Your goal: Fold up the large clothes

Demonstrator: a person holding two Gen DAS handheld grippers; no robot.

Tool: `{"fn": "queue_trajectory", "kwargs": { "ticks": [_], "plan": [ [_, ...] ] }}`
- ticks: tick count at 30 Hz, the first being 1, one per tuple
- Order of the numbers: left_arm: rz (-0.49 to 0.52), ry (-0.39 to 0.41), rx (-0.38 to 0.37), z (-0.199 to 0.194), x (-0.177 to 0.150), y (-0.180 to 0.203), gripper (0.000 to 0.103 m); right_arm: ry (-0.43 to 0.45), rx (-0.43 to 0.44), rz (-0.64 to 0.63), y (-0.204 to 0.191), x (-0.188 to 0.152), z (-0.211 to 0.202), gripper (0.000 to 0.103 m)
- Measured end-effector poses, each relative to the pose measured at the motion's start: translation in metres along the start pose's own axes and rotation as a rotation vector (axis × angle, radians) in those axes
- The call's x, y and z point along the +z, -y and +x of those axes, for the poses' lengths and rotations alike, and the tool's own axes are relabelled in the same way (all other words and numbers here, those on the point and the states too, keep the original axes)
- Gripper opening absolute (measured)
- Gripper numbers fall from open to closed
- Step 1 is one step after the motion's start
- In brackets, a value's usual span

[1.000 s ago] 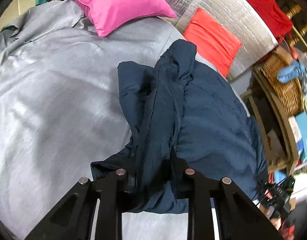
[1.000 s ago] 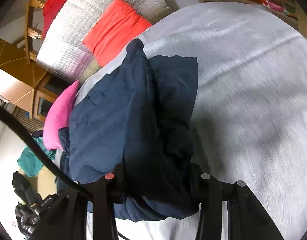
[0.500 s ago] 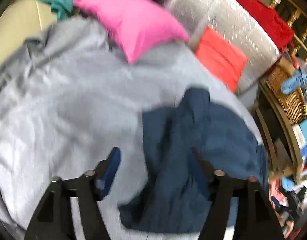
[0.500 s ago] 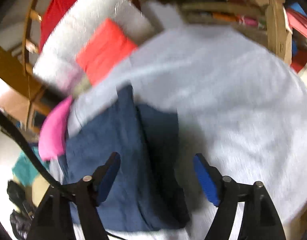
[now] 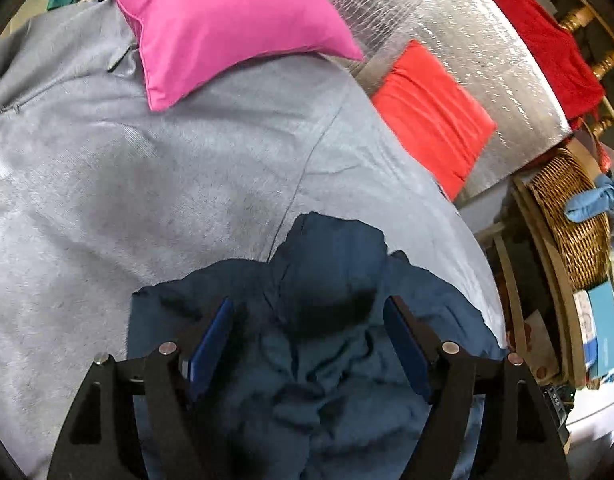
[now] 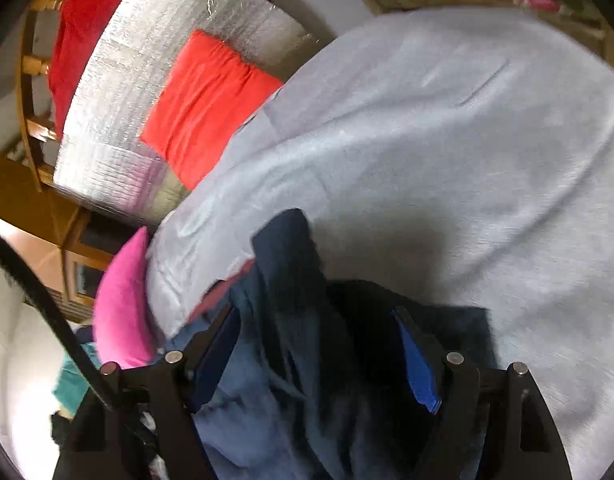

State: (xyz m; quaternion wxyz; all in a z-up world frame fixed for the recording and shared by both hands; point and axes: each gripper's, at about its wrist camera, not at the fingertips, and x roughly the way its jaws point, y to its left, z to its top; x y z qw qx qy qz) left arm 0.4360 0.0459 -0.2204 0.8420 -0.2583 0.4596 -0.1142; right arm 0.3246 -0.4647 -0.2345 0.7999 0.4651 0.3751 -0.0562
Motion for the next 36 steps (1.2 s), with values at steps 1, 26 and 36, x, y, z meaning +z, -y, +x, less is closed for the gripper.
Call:
{"fn": "queue_trajectory", "kwargs": {
  "ticks": [1,26,36],
  "plan": [
    [0.003,-0.003,0.023,0.004,-0.001,0.002,0.078,-0.004,0.011,-0.006,0.000,-0.002,-0.001,0.072],
    [0.231,0.238,0.330,-0.044,-0.021,0.046,0.066,0.252,-0.063,-0.261,-0.064,-0.032,-0.030,0.055],
    [0.453,0.002,0.236,0.025,-0.061,0.096,0.074,-0.035,-0.048,-0.498,-0.129,-0.095,0.064,0.049]
  ]
}}
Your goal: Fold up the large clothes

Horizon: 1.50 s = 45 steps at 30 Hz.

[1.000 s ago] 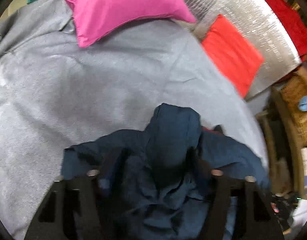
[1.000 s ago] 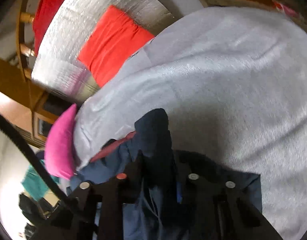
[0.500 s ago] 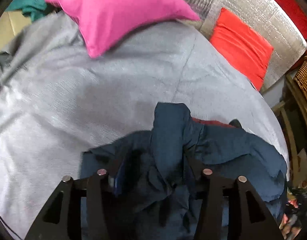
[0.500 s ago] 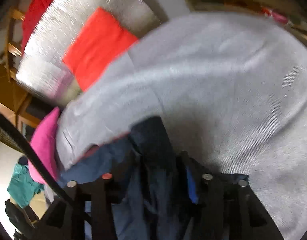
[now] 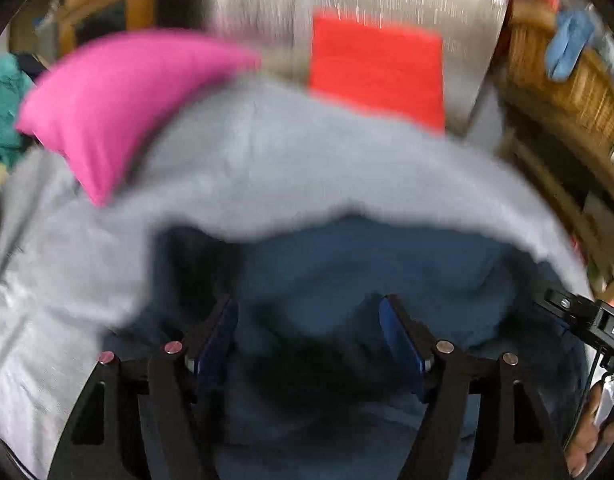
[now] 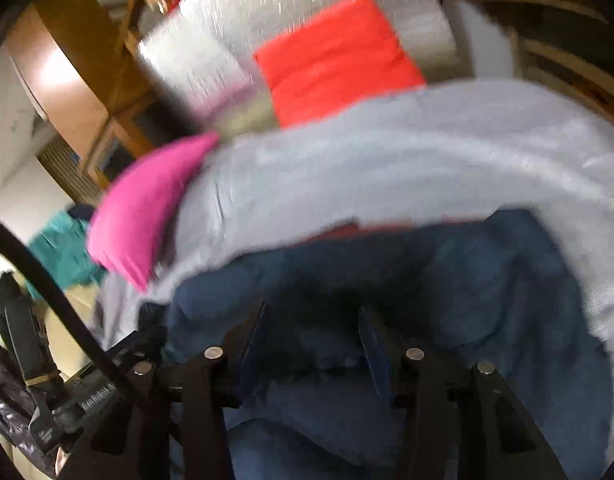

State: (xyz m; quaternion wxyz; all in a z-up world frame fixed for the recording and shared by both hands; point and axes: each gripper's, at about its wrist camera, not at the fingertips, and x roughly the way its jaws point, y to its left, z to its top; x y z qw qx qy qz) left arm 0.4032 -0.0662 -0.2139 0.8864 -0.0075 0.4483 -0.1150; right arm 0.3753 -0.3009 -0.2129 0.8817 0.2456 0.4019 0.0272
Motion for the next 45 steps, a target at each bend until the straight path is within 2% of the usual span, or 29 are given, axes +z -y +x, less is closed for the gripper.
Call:
{"fn": "queue_trajectory", "kwargs": {
  "ticks": [2,5,9,12,15,18,20,22,25,28,32,35,39,43,45],
  "plan": [
    [-0.048,-0.057,0.002,0.016,-0.001,-0.005,0.078,-0.057,-0.033,0.026,0.007,-0.008,0.019,0.050],
    [-0.096,-0.082,-0.031,0.017,0.001,-0.014,0.079,-0.074,-0.004,0.079,0.016,-0.006,0.020,0.050],
    [-0.097,-0.048,-0.017,-0.001,-0.001,-0.010,0.079,-0.013,0.027,0.140,0.025,-0.001,-0.012,0.050],
    [-0.075,-0.009,-0.003,-0.024,-0.003,-0.008,0.079,0.031,-0.036,0.151,0.039,0.000,-0.045,0.050],
    [-0.042,-0.023,0.062,-0.022,-0.004,-0.011,0.079,0.035,-0.106,0.185,0.054,-0.003,-0.059,0.050],
    [-0.035,-0.088,0.142,-0.003,-0.011,-0.024,0.079,-0.057,-0.124,0.230,0.078,-0.012,-0.042,0.050],
    [-0.046,-0.123,0.126,0.006,-0.019,-0.030,0.079,-0.084,-0.104,0.242,0.086,-0.017,-0.032,0.050],
    [-0.035,-0.103,0.126,-0.001,-0.019,-0.029,0.079,-0.074,-0.120,0.229,0.081,-0.016,-0.037,0.050],
    [-0.007,-0.029,0.121,-0.025,-0.024,-0.025,0.079,-0.030,-0.074,0.212,0.067,-0.016,-0.054,0.051],
    [0.027,0.053,0.135,-0.055,-0.038,-0.021,0.079,0.007,-0.100,0.169,0.052,-0.022,-0.074,0.051],
    [0.104,0.159,0.165,-0.091,-0.069,-0.016,0.079,0.006,-0.114,0.124,0.034,-0.040,-0.088,0.051],
    [0.151,0.206,0.173,-0.105,-0.082,-0.014,0.079,-0.013,-0.119,0.089,0.024,-0.059,-0.094,0.051],
    [0.172,0.247,0.186,-0.120,-0.098,-0.017,0.080,-0.075,-0.153,0.047,0.013,-0.082,-0.083,0.051],
    [0.182,0.244,0.192,-0.128,-0.108,-0.023,0.080,-0.094,-0.199,0.006,0.010,-0.088,-0.074,0.051],
    [0.187,0.250,0.195,-0.131,-0.110,-0.024,0.080,-0.071,-0.168,0.020,0.009,-0.086,-0.081,0.052]
  ]
}}
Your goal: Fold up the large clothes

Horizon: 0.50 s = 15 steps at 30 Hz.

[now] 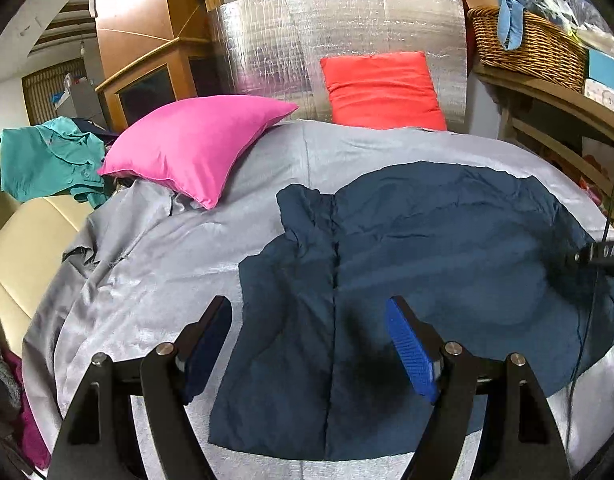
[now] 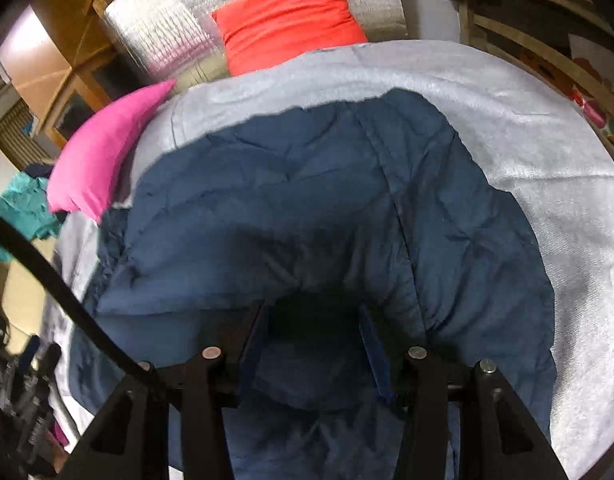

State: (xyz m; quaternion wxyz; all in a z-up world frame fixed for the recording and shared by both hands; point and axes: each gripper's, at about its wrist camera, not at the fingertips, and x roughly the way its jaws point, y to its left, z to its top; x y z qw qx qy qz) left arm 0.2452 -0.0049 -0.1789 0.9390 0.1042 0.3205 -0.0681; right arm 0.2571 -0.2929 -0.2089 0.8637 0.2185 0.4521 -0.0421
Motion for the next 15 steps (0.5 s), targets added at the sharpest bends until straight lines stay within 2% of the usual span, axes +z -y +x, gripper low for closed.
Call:
{"fn": "queue_trajectory", "kwargs": {
  "ticks": [2,6,10,15],
  "plan": [
    [0.009,0.012,0.014,-0.001,0.000,-0.002,0.080,0.045,0.048,-0.002,0.000,0.005,-0.007,0.052],
    [-0.004,0.018,0.017,-0.001,0.001,-0.006,0.080,0.114,0.055,-0.037,-0.009,0.008,-0.017,0.052],
    [-0.002,0.024,0.017,-0.001,0.003,-0.002,0.080,-0.011,0.030,-0.015,-0.007,0.007,0.015,0.053],
    [0.030,0.035,0.025,-0.003,0.004,0.005,0.080,-0.029,0.024,-0.022,-0.006,0.010,0.020,0.053]
  ]
}}
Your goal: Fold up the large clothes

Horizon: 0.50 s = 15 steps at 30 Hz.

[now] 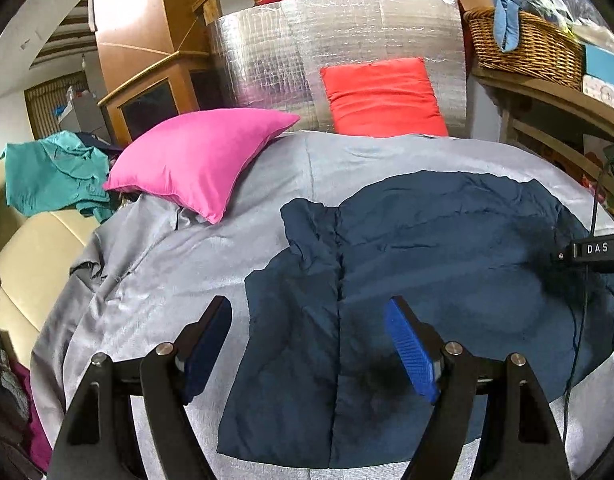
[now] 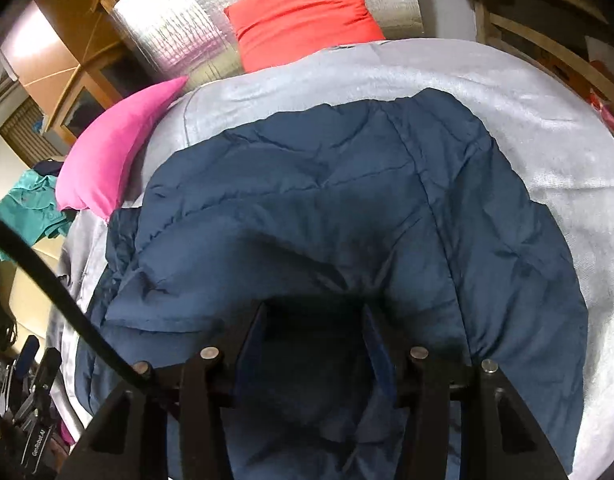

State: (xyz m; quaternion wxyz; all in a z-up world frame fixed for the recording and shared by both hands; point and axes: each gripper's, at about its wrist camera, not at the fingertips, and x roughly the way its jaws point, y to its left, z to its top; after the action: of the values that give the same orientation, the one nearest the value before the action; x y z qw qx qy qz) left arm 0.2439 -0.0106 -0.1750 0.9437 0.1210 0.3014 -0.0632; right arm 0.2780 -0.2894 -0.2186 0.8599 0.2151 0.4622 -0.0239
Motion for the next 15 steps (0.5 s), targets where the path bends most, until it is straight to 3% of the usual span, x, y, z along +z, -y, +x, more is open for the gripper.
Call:
{"fn": "queue_trajectory", "kwargs": {
  "ticks": [15],
  "plan": [
    [0.051,0.039,-0.009,-0.015,0.004,0.014,0.080,-0.015,0.018,-0.008,0.001,0.001,0.000,0.055]
  ]
}}
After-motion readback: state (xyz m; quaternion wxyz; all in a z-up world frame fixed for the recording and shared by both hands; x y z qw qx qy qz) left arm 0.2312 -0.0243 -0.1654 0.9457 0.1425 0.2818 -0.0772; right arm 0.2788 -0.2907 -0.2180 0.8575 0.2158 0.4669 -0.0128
